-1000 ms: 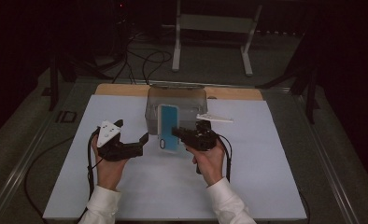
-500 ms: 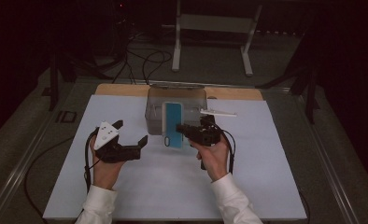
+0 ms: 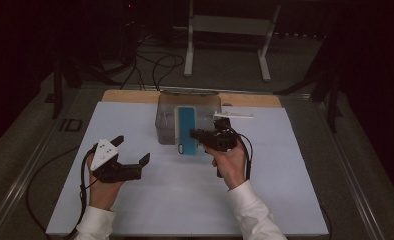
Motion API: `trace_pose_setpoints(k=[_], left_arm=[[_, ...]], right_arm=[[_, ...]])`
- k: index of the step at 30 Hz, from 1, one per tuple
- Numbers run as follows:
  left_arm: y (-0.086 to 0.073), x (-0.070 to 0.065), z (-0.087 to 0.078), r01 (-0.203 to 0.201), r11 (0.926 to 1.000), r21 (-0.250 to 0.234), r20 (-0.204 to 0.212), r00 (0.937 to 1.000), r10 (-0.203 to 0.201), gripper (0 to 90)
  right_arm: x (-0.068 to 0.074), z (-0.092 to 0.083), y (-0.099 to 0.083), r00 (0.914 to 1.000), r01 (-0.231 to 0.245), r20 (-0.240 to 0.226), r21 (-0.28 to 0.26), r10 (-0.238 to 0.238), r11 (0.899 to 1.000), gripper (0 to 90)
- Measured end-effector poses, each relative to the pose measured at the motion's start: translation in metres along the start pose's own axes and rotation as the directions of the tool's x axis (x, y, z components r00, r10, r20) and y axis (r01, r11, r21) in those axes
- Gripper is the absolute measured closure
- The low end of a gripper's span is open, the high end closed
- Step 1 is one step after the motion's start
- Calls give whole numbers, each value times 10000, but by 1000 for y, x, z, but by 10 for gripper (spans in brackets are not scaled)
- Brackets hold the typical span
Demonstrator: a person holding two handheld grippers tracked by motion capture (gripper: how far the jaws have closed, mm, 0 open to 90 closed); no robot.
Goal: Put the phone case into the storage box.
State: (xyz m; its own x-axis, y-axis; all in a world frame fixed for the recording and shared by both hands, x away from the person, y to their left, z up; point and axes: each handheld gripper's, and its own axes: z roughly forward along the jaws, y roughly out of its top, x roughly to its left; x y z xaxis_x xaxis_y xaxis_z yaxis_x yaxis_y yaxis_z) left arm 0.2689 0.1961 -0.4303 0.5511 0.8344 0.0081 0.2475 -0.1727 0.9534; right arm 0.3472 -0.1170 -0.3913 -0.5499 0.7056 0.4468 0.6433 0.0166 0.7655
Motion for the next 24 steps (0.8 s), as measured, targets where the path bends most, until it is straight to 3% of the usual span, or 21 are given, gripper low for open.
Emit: trace_pose_setpoints(k=[14, 24], left_arm=[[-31, 2, -14, -232, 9997, 54, -153, 9996, 233, 2], [-52, 7, -24, -6, 9997, 259, -297, 9996, 13, 2]], right_arm=[[-6, -1, 14, 9996, 22, 278, 270, -29, 9996, 819], [-5, -2, 23, 9991, 115, 410, 391, -132, 9992, 818]])
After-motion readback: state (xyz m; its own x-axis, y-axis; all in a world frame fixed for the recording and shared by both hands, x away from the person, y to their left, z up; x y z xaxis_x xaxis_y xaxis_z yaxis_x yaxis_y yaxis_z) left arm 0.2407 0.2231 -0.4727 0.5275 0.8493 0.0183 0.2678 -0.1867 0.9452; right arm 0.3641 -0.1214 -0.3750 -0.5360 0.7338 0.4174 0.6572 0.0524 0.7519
